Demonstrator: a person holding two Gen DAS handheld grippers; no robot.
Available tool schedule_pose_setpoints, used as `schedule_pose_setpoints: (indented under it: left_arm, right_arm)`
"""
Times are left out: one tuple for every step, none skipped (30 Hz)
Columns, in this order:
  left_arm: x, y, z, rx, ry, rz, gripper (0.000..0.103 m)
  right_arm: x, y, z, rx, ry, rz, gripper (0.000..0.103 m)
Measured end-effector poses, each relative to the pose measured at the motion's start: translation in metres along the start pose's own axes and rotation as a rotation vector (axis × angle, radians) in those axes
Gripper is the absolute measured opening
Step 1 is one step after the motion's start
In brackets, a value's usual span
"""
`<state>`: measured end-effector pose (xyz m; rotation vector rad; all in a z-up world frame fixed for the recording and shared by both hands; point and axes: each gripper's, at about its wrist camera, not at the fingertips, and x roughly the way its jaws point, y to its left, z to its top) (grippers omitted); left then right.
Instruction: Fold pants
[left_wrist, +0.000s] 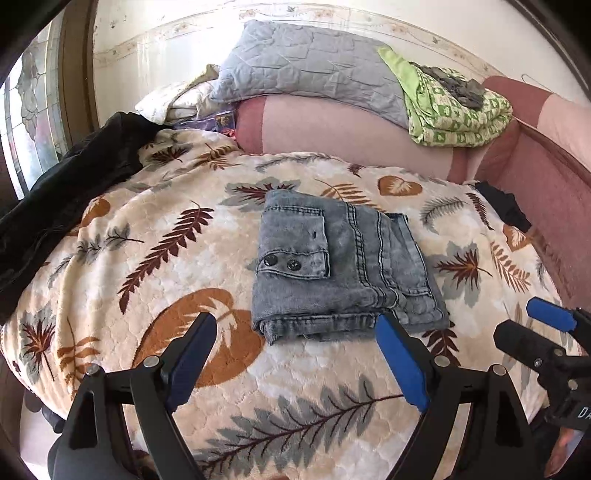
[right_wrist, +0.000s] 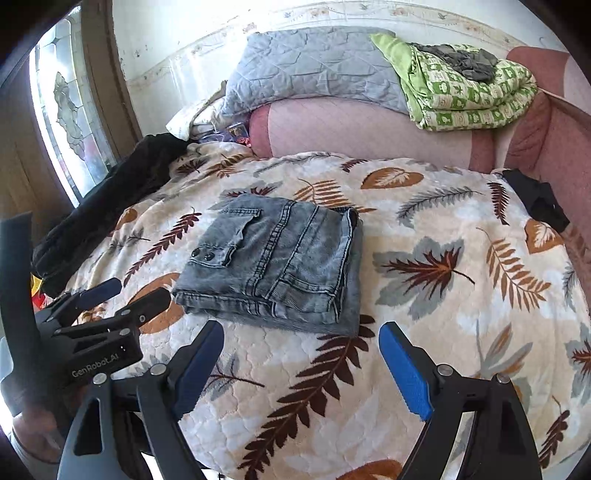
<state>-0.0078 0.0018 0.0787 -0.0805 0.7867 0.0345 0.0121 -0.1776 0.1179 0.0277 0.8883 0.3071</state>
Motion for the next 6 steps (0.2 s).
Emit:
schedule_pose_setpoints:
  left_arm:
    - [0.0002,0.0009,0.001,-0.001,0.001,-0.001,0.089]
    - [-0.0004,0.0014,0.0021,0.0,-0.005,0.0,0.09]
    - [-0.001,0.0012,0.0027,0.005,-0.009,0.0,0.092]
    - [-0.0012,0.0011,0.0036,0.009,-0.013,0.001,0.093]
    - [-0.0015,0.0009,0.0041,0.01,-0.016,0.001,0.093]
    - [-0.0015,0.0008,0.0048,0.011,-0.013,-0.003,0.093]
  right_arm:
    - [0.0005,0.0002,0.0005,0.003,0.005,0.003,0.088]
    - [0.0008,0.0004,0.0008,0.005,0.008,0.007,0.088]
    - [0.0011,0.0002,0.0011,0.006,0.009,0.007,0.088]
    - [0.0013,0.0,0.0018,0.008,0.009,0.006,0.088]
    - [0.0016,-0.0003,0.0028,0.012,0.008,0.009,0.088]
    - [0.0018,-0.0007,0.0037,0.015,0.008,0.012,0.088]
